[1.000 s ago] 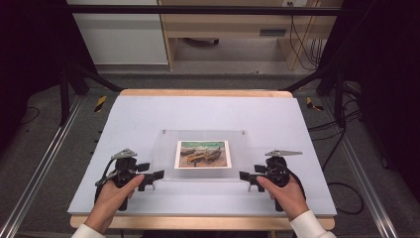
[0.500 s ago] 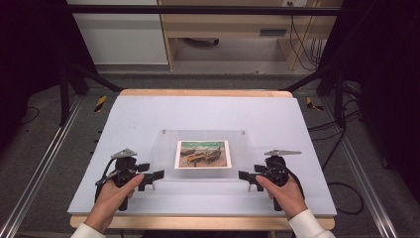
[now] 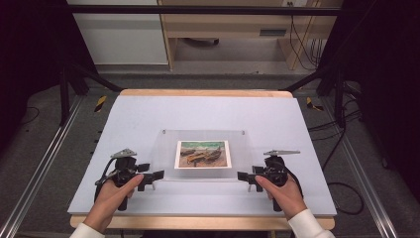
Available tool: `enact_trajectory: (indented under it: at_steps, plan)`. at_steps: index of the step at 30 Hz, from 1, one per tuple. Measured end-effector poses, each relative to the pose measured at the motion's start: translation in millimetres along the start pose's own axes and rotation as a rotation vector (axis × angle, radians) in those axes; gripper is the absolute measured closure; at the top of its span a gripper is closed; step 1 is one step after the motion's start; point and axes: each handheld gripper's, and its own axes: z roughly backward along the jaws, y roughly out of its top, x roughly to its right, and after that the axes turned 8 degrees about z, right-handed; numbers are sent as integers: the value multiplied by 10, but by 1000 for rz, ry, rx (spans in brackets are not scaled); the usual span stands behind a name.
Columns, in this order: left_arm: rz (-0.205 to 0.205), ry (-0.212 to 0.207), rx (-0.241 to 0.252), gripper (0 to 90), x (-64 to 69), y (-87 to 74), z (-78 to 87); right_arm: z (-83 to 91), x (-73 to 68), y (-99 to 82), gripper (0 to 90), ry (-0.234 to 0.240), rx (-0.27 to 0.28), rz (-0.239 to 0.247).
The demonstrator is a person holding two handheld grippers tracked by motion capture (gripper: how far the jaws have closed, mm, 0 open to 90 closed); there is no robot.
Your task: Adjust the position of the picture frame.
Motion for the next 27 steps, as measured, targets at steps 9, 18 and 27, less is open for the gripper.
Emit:
enact_trajectory:
  at_steps: [9, 18, 27]
  plan:
    - [37, -29, -15, 187, -46, 0, -13, 1, 2, -1, 197, -1, 2, -1]
    - [61, -37, -20, 236, -70, 14, -7, 9, 14, -6, 220, 2, 8, 0]
    - [65, -23, -7, 280, -52, 1, 19, 37, 5, -14, 245, 2, 8, 10]
